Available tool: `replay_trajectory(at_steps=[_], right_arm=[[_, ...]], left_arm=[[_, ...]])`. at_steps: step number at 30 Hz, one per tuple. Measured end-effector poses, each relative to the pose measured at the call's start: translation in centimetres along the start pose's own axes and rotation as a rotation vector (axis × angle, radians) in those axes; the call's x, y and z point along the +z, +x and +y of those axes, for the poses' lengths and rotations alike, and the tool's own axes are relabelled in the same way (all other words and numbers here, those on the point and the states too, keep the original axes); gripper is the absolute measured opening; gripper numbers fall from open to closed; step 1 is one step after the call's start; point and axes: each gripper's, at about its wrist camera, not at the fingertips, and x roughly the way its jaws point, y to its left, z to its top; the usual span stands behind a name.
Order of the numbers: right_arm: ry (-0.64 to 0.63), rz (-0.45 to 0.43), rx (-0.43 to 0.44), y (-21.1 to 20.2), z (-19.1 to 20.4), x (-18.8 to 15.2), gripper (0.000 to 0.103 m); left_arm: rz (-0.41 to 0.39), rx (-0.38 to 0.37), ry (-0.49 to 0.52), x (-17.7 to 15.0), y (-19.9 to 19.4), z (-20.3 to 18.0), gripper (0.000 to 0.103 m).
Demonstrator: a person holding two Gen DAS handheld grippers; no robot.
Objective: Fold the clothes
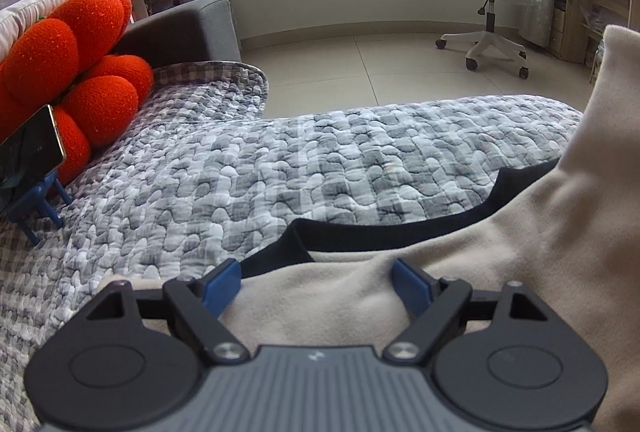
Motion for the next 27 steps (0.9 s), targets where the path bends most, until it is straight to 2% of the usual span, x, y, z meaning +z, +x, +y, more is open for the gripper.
replay_trajectory(at_steps=[3,5,12,22,27], right_arm=[[0.004,-0.003,-0.002,0.0,0.0,0.0,0.021],[0.006,-0.005,-0.002,0.0,0.0,0.1,0.021],[0.004,-0.013,0.004,0.0,0.5,0.2,0.021],[0.002,-0.019,0.011,-0.2,0.7,0.4,0.021],[0.012,-0.02,0.004,-0.1,0.5,0.4,0.021]], left_arm=[[-0.003,0.006,-0.047,0.1,-0.1,0.9,0.084],[0.024,-0.018,-0.088,-0.2,0.4,1.3,0.084],[0.021,-0.04,-0.137,-0.2,0.5,1.7,0.084],[0.022,-0.016,-0.069,-0.4,0.6,0.7,0.084],[-0.002,-0.032,-0.082,0.0,-0.7,0.9,0.084]])
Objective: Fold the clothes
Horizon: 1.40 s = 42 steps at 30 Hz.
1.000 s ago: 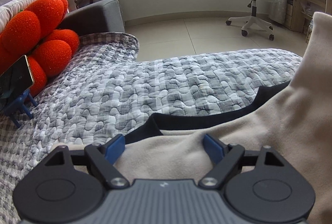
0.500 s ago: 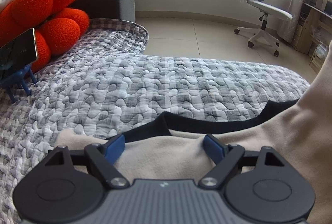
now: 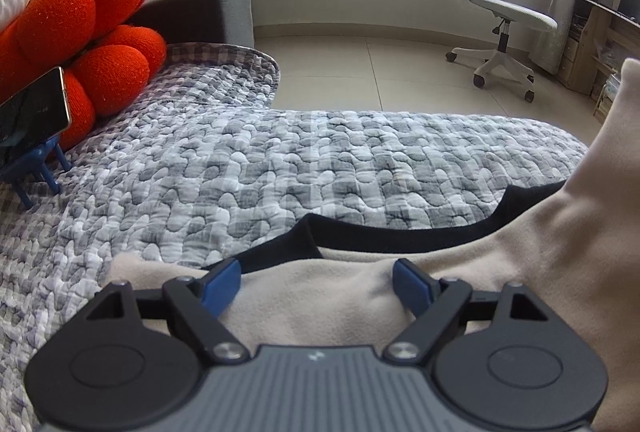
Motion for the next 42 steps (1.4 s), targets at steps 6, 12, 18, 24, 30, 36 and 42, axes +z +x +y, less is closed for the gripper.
replay_trajectory(at_steps=[6,12,18,24,30,36,42], right_arm=[[-0.005,-0.009,0.007,0.0,0.3,0.1,0.021],[-0.011,-0.01,0.008,0.1,0.5,0.1,0.021],[0.013,-0.013,-0.003,0.1,-0.1,0.3,0.021],[0.009,-0.018,0.007,0.2,0.3,0.4,0.021],[0.002,-0.02,0.01,0.1,0.6,0.4,0.021],[-0.026,-0.027,0.003,0.2,1.1,0.3,0.021],[-0.203,-0.045,-0.035,0.8,4.1,-0.5,0.02]], left_arm=[[0.005,-0.009,0.079,-0.6,0.0,-1.1,0.085],[-0.011,-0.013,0.088,-0.8,-0.9,-1.2,0.085],[-0.013,-0.076,0.151,-3.3,-3.7,-1.9,0.084],[-0.016,-0.115,0.26,-6.3,-5.9,-3.1,0.085],[-0.033,-0.121,0.316,-7.0,-6.8,-3.0,0.085],[-0.052,-0.151,0.214,-5.4,-7.4,0.3,0.086],[-0.008,-0.32,-0.227,-3.7,-6.4,9.3,0.085]])
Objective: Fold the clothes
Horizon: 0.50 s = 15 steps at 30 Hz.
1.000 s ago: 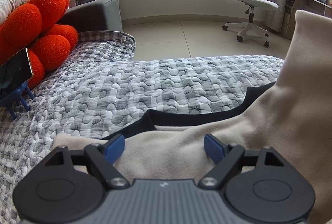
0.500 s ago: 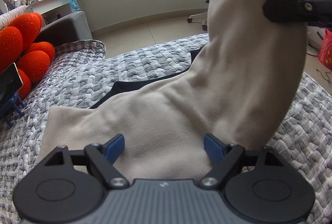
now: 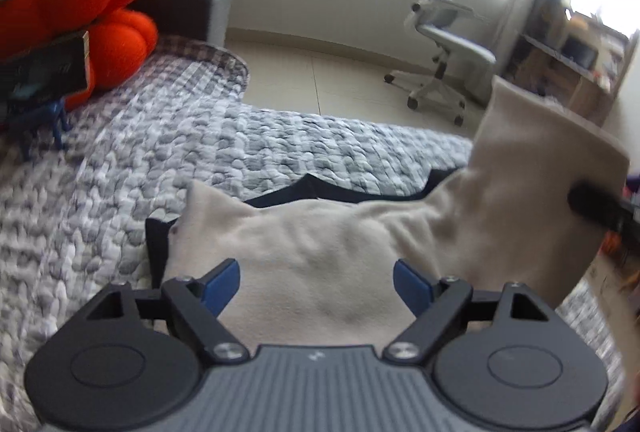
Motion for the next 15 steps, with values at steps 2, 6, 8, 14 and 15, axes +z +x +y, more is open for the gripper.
replay_trajectory(at_steps=[2,6,8,14,15], right_arm=[[-0.079,-0.004,-0.003,0.4,1.7,-0.2,0.02],[-0.248,-0.016,0.0,1.4,5.4,-0.9,0.019],[-0.328,-0.025,0.0,2.0,7.3,-1.3,0.019],[-0.495,0.01,0.049,3.5,11.9,-3.1,0.018],[-0.516,0.025,0.052,3.8,12.4,-3.5,0.018]], left_arm=[[-0.029,-0.092,-0.205,0.4,-0.5,3.1,0.084],[-0.056,-0.189,-0.4,0.4,-0.7,5.8,0.085],[-0.047,-0.243,-0.43,0.4,-0.5,6.1,0.086],[-0.015,-0.294,-0.485,0.3,0.3,6.8,0.09],[-0.012,-0.292,-0.483,0.3,0.2,6.8,0.09]])
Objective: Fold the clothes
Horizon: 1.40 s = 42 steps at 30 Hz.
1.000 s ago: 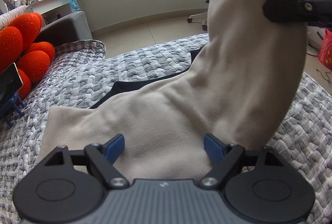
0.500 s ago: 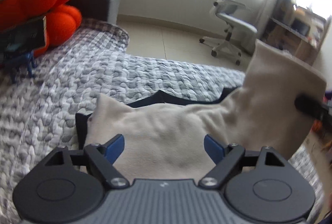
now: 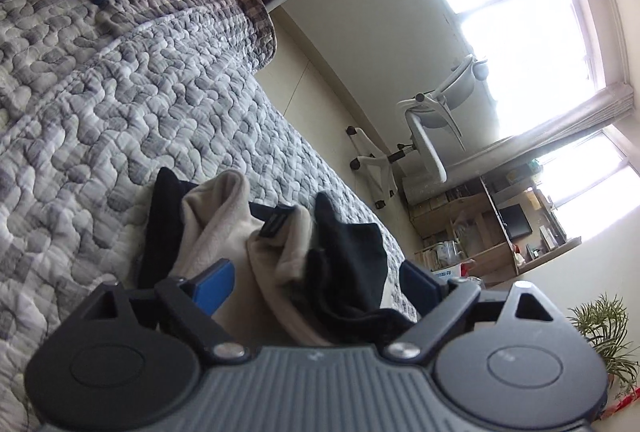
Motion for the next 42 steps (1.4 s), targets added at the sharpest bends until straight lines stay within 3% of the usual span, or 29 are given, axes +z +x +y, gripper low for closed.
replay_trajectory(at_steps=[8,15,19,24,29,36,42], right_arm=[[-0.066,0.081,0.029,1.2,0.8,-0.7,0.018],[0.092,-0.013,0.02,0.3,-2.0,0.4,0.018],[0.1,-0.003,0.063,0.9,-1.8,0.3,0.018],[0.057,-0.042,0.051,0.9,-0.7,0.9,0.018],[0.137,-0.069,0.01,0.9,-1.9,1.5,0.017],[0.273,-0.077,0.015,1.3,-3.7,2.0,0.017],[0.208,-0.06,0.051,0.6,-2.2,1.3,0.018]], left_arm=[[0.035,0.002,0.014,-0.3,0.1,-0.3,0.091],[0.068,-0.031,0.022,-0.8,0.7,-0.7,0.094],[0.083,-0.053,0.008,-0.9,1.3,-0.9,0.094],[0.092,-0.053,0.002,-0.8,2.1,-0.8,0.094],[0.06,-0.084,-0.073,0.0,1.0,0.2,0.094],[0.076,-0.1,-0.131,-0.4,0.9,0.7,0.094],[0.092,-0.127,-0.174,-0.5,1.9,0.8,0.096]])
